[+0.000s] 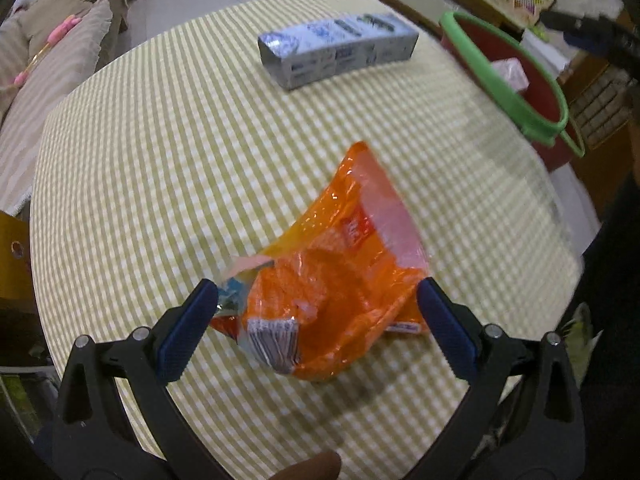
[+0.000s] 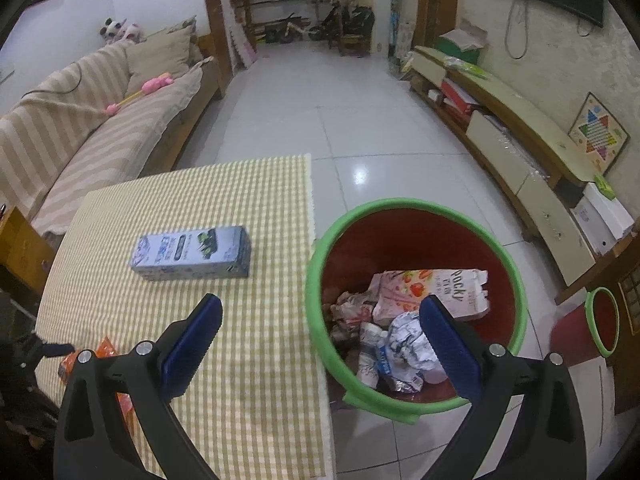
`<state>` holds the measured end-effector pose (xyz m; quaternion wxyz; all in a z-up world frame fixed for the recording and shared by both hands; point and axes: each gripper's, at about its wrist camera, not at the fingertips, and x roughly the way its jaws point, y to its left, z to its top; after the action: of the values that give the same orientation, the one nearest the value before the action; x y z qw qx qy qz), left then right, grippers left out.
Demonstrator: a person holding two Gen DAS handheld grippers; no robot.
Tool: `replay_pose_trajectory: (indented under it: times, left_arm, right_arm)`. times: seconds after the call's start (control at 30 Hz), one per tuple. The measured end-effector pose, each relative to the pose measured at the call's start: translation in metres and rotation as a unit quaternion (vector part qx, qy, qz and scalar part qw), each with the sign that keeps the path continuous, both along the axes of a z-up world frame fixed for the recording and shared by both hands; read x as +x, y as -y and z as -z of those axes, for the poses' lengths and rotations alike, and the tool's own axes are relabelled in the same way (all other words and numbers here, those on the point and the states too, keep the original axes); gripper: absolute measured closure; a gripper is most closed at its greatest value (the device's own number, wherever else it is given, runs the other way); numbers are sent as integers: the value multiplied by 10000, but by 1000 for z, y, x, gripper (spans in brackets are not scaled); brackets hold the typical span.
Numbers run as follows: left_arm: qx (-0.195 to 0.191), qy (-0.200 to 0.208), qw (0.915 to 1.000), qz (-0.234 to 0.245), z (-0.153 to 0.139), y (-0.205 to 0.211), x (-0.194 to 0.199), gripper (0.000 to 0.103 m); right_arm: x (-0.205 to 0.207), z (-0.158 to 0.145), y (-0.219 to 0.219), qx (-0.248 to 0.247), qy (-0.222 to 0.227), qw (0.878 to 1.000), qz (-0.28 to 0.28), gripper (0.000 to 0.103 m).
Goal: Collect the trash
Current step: 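Move both tools back over the table toward the orange bag, then grasp orange snack bag with left tool while right tool grasps white toothpaste box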
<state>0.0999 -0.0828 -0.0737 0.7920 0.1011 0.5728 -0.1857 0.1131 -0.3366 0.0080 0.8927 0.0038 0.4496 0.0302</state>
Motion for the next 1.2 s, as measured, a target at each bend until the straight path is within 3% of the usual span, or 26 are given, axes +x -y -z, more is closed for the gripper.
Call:
replay_pose_trajectory:
  times: [0.3, 0.5, 0.8, 0.97, 1.2]
  left_arm:
    - [259, 335, 9988, 253, 7, 9, -2, 4]
    - [141, 553, 9983, 62, 7, 7, 6, 5]
    - [70, 604, 9933, -981, 1, -39, 25, 25]
    - [15, 588, 9858, -1571, -2, -72, 28, 25]
    - [-95, 587, 9802, -1891, -6, -102, 24, 26]
  right_arm:
    - [1, 11, -19, -190, -118, 9995, -243, 7]
    - [2, 14, -27, -269, -150, 9990, -317, 7]
    - [12, 23, -43, -306, -254, 9977, -548, 7]
    - [28, 29, -71, -601, -230, 9917, -1112, 7]
    - [56, 52, -117, -1073, -199, 9735, -2010, 7]
